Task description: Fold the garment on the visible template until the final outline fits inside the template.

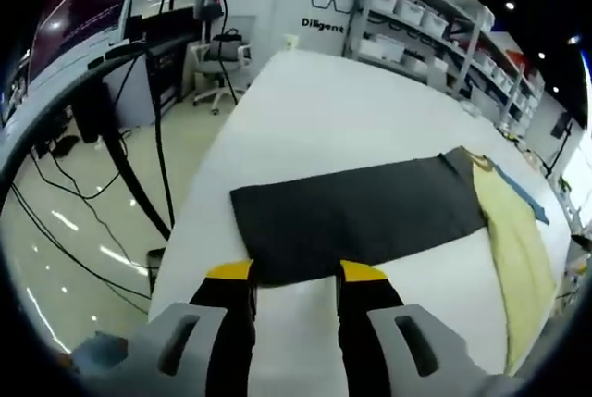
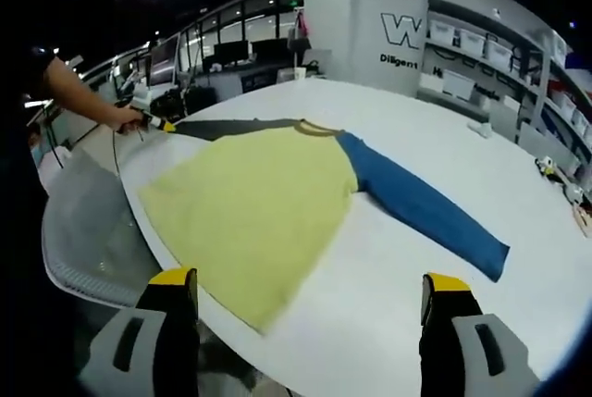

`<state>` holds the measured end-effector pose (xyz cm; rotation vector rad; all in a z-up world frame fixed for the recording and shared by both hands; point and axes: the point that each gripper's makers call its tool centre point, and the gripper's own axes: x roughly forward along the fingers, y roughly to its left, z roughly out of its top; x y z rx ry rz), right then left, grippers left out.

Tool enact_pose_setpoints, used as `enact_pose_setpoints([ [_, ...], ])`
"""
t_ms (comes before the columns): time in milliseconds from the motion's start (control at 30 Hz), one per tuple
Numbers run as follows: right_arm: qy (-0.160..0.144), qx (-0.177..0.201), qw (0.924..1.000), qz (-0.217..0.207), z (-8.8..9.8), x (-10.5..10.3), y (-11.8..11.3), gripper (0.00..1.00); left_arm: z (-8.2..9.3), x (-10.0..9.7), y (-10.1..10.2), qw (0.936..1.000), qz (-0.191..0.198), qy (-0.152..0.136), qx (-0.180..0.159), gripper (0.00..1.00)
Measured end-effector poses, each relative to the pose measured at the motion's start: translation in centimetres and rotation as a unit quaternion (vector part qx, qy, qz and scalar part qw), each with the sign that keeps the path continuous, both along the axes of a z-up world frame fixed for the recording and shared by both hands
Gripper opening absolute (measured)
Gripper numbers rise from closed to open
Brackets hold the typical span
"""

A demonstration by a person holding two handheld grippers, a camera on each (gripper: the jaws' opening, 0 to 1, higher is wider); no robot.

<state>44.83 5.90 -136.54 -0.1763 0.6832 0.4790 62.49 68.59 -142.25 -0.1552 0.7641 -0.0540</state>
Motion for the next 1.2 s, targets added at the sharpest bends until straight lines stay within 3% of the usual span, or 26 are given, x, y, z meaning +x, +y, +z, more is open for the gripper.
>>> enact_pose_setpoints([
  [267, 0.002, -0.003, 1.0000, -0.007, 0.0, -0.5, -0.3, 0.99, 0.1, 0.6, 0.8, 0.9998, 0.013, 0.000, 0.014, 0.27],
  [467, 0.002, -0.007, 0.9999, -0.007, 0.1, -0.7, -0.2, 0.98, -0.4, 1.0, 1.5, 0.9981, 0.003, 0.003, 0.062, 0.12],
  [533, 0.003, -0.009, 0.9999, -0.006, 0.1, -0.8, -0.3, 0.98, -0.4, 1.1, 1.2, 0.9990, 0.008, 0.006, 0.044, 0.08],
  [633, 0.006, -0.012, 0.9999, -0.008, -0.1, -1.0, -0.5, 0.98, -0.5, 1.3, 1.4, 0.9988, -0.001, 0.013, 0.048, 0.01],
  [800, 0.008, -0.013, 0.9998, -0.010, -0.1, -1.1, -0.9, 0.98, -0.4, 1.5, 1.2, 0.9983, -0.010, 0.033, 0.047, 0.00],
  [967, 0.002, -0.011, 0.9999, -0.009, 0.0, -0.6, -1.0, 0.98, 0.4, 1.5, -0.2, 0.9996, -0.007, 0.025, 0.011, 0.00],
  [1033, 0.000, -0.010, 0.9999, -0.005, 0.0, -0.5, -1.0, 0.98, 0.7, 1.5, -0.6, 0.9996, -0.010, 0.024, 0.013, 0.00],
  [1200, -0.007, -0.005, 1.0000, -0.003, 0.0, -0.2, -1.1, 0.99, 3.6, 2.8, -3.3, 0.9988, -0.028, -0.015, -0.036, 0.00],
])
